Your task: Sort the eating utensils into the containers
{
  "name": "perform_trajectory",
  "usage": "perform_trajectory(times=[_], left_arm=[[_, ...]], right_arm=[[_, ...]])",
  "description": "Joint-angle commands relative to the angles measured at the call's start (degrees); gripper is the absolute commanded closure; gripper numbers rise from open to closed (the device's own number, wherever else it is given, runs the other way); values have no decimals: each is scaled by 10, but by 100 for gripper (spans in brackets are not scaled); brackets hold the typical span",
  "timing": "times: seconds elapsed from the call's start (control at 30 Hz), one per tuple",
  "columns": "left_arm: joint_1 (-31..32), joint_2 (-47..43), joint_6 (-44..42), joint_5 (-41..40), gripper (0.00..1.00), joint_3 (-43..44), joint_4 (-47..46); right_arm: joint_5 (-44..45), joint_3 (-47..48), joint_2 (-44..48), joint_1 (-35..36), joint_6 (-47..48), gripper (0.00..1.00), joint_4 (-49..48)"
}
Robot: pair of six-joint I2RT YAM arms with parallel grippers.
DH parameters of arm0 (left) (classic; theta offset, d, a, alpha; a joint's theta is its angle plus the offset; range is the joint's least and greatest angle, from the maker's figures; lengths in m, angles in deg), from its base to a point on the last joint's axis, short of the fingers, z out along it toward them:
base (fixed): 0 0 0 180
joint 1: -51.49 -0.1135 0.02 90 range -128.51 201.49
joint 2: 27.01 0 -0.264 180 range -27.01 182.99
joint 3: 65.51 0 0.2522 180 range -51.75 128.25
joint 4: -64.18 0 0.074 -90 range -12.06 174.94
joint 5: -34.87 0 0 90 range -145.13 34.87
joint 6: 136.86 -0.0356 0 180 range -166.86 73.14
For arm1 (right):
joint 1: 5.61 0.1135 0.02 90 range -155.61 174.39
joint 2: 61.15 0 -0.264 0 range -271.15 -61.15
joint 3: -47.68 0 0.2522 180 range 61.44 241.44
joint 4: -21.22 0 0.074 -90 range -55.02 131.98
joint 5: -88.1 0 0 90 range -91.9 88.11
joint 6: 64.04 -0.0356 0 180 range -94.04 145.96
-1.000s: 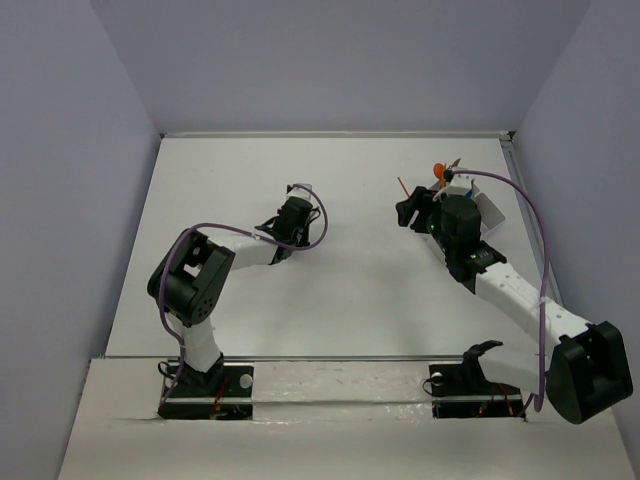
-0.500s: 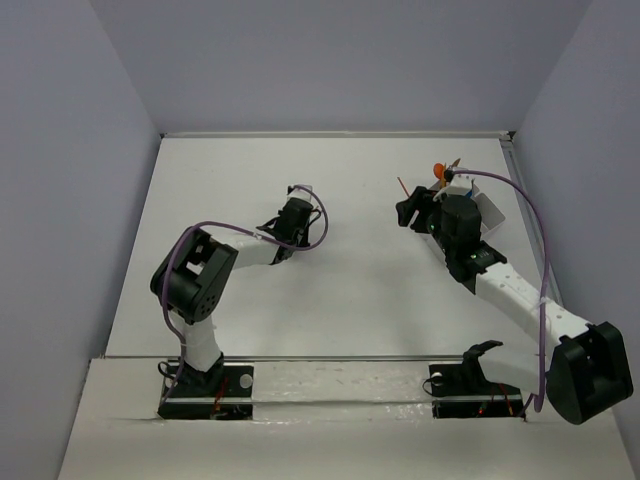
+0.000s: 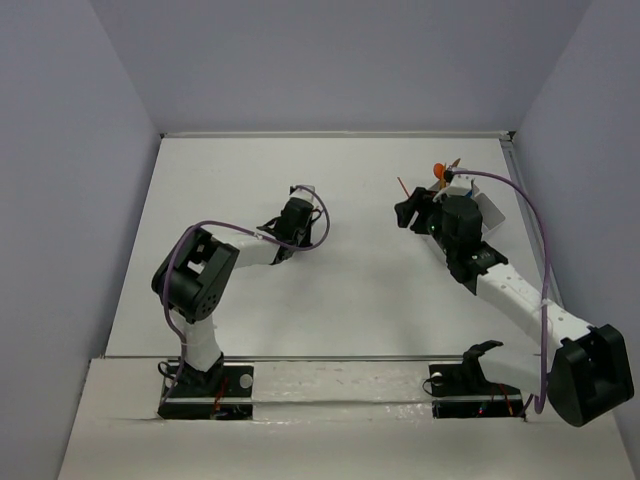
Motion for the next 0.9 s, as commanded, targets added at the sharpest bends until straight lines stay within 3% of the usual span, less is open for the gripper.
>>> perform_trajectory(times=[0.0,0.13,0.53,0.87], left_arm=[[3,21,18,31,80,-3,14],[14,15,23,23,100,-6,5],[92,-72,47,73,100,-15,-52],[137,-153,88,115,100,-37,-123]], right_arm=[[-21,17,21,4,-4,30,15],[-61,16,20,4,-21,29,30],[-181,-22,-33,27,-132,9,-54],[-155,-19,-66,39,-155,13,-68]])
